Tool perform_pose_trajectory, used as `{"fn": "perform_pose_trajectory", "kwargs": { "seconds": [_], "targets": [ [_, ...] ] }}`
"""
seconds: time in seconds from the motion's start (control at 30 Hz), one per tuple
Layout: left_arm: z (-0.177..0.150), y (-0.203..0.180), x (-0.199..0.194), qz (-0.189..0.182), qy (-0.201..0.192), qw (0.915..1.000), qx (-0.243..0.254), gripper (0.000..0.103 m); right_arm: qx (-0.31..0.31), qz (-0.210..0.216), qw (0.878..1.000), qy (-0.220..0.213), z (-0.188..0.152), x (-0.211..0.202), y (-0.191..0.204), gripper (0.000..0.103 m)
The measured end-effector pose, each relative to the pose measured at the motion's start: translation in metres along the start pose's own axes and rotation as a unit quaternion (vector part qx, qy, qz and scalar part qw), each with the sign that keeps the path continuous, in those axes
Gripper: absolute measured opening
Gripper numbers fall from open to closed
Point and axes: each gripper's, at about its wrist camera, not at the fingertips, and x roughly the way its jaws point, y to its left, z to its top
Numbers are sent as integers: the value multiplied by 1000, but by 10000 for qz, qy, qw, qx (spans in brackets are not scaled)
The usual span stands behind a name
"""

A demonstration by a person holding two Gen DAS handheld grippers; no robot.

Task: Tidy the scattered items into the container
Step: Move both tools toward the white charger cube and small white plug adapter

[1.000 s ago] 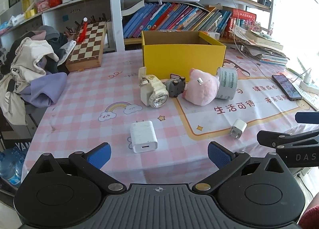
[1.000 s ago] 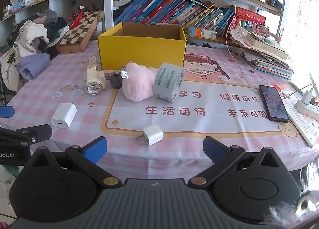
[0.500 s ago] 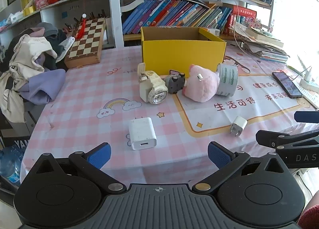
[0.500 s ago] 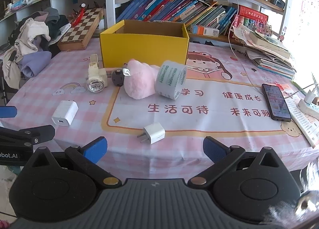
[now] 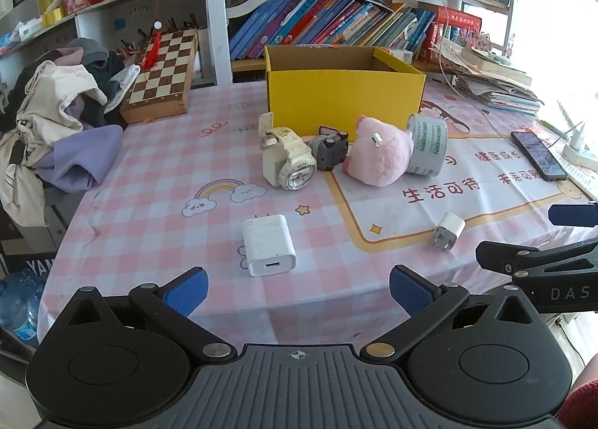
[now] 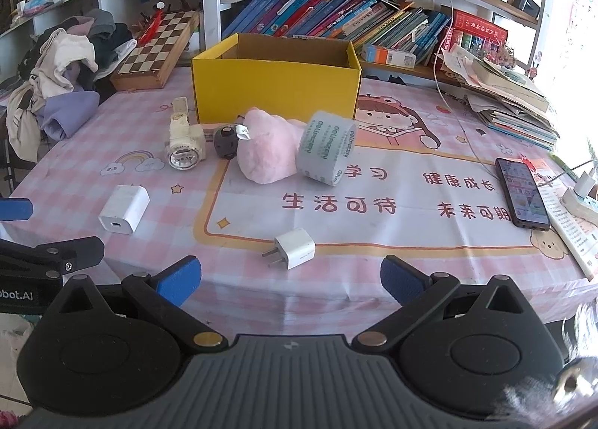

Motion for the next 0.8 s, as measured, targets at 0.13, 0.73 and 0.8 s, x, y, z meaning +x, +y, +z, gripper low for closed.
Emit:
{"fn": "perform_pose_trajectory", "kwargs": {
  "seconds": [0.13,0.73,0.8],
  "targets": [
    [0,1,-1,19,-9,10000,15,103,-25,5,10000,5,1,1,2,103],
    [0,2,-1,-177,-5,9998,66,103,-96,11,10000,-9,-1,7,2,103],
    [0,1,0,-150,1,9998,111,103,-105,2,9999,-5,-1,7,2,103]
  ]
}}
